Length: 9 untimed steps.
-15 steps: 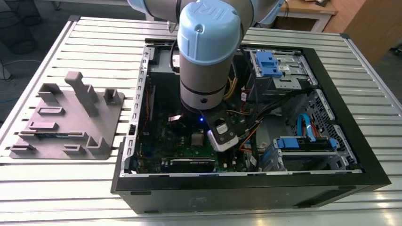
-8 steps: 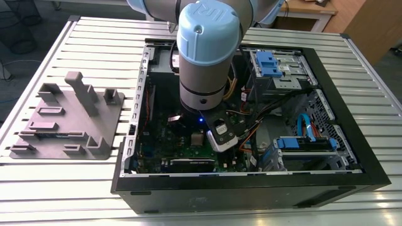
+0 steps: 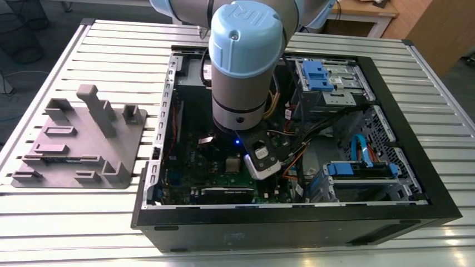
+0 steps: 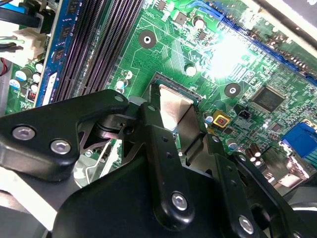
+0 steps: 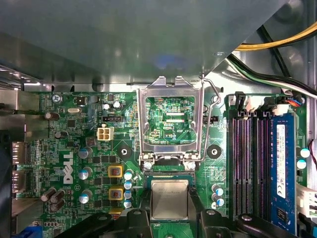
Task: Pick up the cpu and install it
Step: 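Place the cpu into insertion slot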
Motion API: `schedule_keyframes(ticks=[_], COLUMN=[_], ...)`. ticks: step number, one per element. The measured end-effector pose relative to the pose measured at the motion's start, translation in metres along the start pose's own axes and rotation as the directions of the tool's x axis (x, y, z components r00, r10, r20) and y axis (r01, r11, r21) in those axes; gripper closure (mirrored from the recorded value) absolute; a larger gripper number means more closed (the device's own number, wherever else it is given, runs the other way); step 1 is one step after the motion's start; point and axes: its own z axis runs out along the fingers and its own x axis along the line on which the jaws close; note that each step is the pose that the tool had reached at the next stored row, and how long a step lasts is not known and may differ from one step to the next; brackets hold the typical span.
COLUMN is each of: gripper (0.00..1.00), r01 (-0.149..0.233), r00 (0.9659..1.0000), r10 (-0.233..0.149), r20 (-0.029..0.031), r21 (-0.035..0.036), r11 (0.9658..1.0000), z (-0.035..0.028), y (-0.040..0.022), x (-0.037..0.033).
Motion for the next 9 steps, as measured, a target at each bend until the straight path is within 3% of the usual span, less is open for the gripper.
schedule_keyframes(ticks=[9], gripper=[0.60], r01=[0.000], r00=[1.0000], r10=[0.000], r20=[0.0001], r21=[-0.0003], r11=[1.0000], z=[0.0006], y=[0.0000], x=[0.0000])
